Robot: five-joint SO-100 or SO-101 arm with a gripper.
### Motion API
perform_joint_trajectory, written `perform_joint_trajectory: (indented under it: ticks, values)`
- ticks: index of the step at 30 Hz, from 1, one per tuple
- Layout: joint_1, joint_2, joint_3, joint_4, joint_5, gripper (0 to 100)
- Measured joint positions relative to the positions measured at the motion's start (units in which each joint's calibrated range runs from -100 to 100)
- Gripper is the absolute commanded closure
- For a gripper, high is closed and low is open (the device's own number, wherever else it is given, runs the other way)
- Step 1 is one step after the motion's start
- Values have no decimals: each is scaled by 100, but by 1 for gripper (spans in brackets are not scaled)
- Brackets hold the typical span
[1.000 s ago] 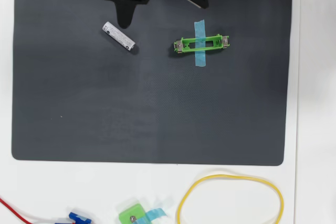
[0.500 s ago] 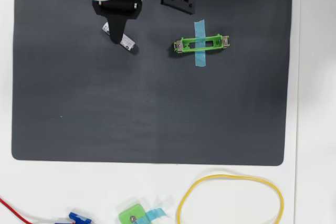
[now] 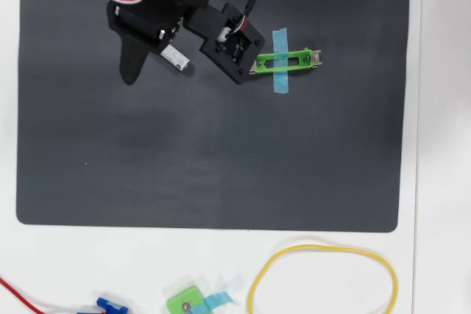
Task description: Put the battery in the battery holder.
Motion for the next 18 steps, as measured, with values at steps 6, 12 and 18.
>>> perform_joint_trajectory:
  ticks: [6, 12, 18]
  values:
    - [124, 289, 417, -405, -31, 66]
    - [314, 739, 426, -457, -31, 66]
    - [314, 739, 426, -457, -31, 66]
